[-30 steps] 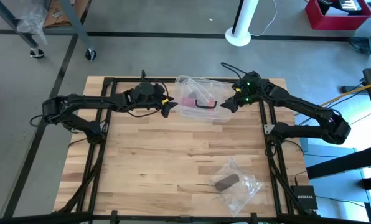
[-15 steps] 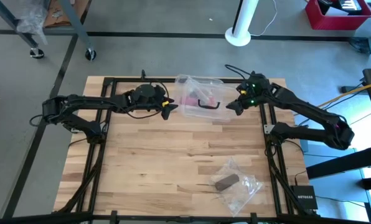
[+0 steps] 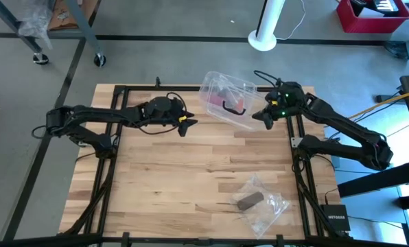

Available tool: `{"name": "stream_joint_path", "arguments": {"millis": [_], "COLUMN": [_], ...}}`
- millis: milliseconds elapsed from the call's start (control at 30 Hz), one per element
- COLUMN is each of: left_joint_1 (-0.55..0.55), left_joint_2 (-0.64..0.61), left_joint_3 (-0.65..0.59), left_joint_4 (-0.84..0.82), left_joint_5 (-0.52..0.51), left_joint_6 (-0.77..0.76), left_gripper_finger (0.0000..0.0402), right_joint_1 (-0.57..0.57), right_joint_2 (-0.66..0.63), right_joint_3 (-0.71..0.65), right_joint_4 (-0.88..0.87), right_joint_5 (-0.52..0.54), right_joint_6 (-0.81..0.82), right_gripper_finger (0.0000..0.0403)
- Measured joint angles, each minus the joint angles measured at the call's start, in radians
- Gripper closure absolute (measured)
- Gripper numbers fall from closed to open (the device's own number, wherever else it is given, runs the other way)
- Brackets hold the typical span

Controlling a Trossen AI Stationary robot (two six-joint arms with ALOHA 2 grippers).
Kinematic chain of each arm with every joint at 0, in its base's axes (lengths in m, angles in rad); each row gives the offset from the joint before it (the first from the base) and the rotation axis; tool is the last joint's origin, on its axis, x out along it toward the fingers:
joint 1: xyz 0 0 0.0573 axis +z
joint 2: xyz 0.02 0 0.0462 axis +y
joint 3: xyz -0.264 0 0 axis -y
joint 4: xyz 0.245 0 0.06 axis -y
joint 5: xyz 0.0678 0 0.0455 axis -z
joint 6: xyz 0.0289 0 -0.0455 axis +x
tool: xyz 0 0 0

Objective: Roll bandage
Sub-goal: Open the transparent bin

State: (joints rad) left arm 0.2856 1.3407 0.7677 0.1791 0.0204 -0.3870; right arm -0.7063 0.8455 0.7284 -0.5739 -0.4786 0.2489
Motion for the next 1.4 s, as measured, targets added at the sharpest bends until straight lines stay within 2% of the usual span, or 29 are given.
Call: {"name": "stream_joint_path", "arguments": {"millis": [133,300,400,500,667,833,1100,1300,1400], "left_joint_1": [-0.042,-0.111,-0.163,-0.209,-0.259,-0.284,-0.289,-0.289,-0.288], "left_joint_2": [-0.027,-0.149,-0.256,-0.367,-0.509,-0.549,-0.520,-0.499,-0.494], "left_joint_3": [0.000,0.000,0.000,0.000,0.001,0.001,0.000,0.000,0.000], "left_joint_4": [-0.007,-0.014,-0.023,-0.017,-0.011,-0.012,-0.046,-0.060,-0.082], "left_joint_5": [0.000,-0.028,-0.080,-0.114,-0.190,-0.208,-0.209,-0.209,-0.209], "left_joint_6": [-0.003,0.004,0.041,0.088,0.100,0.082,0.062,0.050,0.053], "left_gripper_finger": [0.0205,0.0205,0.0205,0.0205,0.0205,0.0205,0.0205,0.0205,0.0205], "right_joint_1": [0.027,0.206,0.376,0.555,0.736,0.797,0.842,0.851,0.851], "right_joint_2": [-0.026,-0.039,-0.020,0.031,0.192,0.396,0.717,0.824,0.834], "right_joint_3": [0.000,-0.001,-0.001,-0.001,-0.001,-0.001,-0.001,-0.001,-0.001], "right_joint_4": [0.004,0.091,0.165,0.220,0.337,0.519,0.790,0.920,0.934], "right_joint_5": [-0.042,0.006,0.128,0.329,0.591,0.707,0.751,0.785,0.806], "right_joint_6": [-0.028,-0.067,-0.106,-0.198,-0.349,-0.446,-0.583,-0.645,-0.623], "right_gripper_finger": [0.0353,0.0361,0.0361,0.0361,0.0360,0.0361,0.0358,0.0355,0.0338]}}
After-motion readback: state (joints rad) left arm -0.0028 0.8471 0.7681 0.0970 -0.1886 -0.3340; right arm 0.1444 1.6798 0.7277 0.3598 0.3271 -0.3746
